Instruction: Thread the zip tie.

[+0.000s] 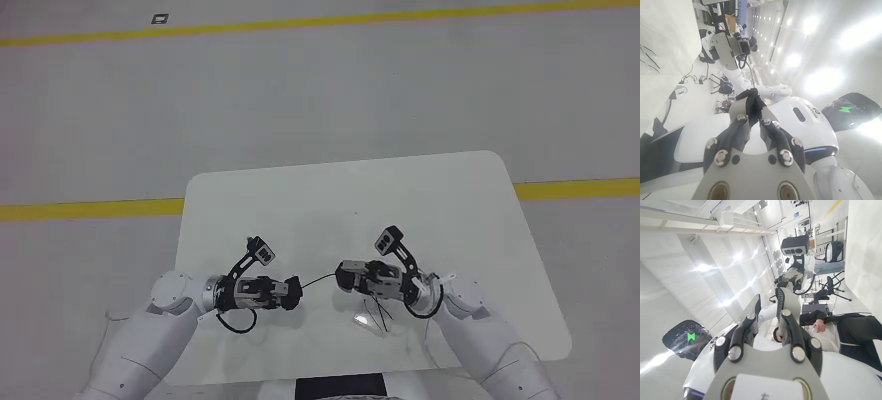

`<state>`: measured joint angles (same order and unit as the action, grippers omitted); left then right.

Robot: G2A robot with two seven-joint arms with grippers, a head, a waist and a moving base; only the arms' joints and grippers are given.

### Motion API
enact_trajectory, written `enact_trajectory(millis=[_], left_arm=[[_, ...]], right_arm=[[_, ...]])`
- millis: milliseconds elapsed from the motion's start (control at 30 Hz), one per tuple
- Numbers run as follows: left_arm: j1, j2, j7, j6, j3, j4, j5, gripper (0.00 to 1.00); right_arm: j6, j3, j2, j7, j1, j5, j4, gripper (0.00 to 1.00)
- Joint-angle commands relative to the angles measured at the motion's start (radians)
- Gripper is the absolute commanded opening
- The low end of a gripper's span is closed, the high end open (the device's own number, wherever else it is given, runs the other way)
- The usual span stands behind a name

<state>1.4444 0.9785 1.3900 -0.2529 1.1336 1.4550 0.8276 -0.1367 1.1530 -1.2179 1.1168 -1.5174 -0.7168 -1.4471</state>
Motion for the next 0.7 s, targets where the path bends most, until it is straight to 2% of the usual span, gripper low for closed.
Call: enact_trajectory(millis=[0,100,433,500,567,667], left_arm=[[0.000,0.000,0.000,0.000,0.000,0.000,0.000,0.00],[0.000,0.000,0.000,0.000,0.000,0.000,0.000,0.00],[0.000,0.000,0.000,0.000,0.000,0.000,0.000,0.00],[0.000,0.000,0.000,0.000,0.000,0.000,0.000,0.00],[0.000,0.000,0.000,0.000,0.000,0.000,0.000,0.00],[0.000,0.000,0.000,0.000,0.000,0.000,0.000,0.00]], right_arm=[[-0.002,-0.002,0.000,0.001,0.000,-0.002,-0.001,0.15],[-0.006,-0.004,0.002,0.002,-0.001,-0.005,-0.003,0.07],[-0.010,-0.009,0.006,-0.003,-0.002,-0.005,-0.007,0.05],[-0.011,-0.010,0.007,-0.005,-0.002,-0.005,-0.008,0.09],[-0.011,-0.011,0.007,-0.006,-0.002,-0.007,-0.008,0.20],[-0.011,-0.013,0.008,-0.007,-0.001,-0.008,-0.008,0.28]])
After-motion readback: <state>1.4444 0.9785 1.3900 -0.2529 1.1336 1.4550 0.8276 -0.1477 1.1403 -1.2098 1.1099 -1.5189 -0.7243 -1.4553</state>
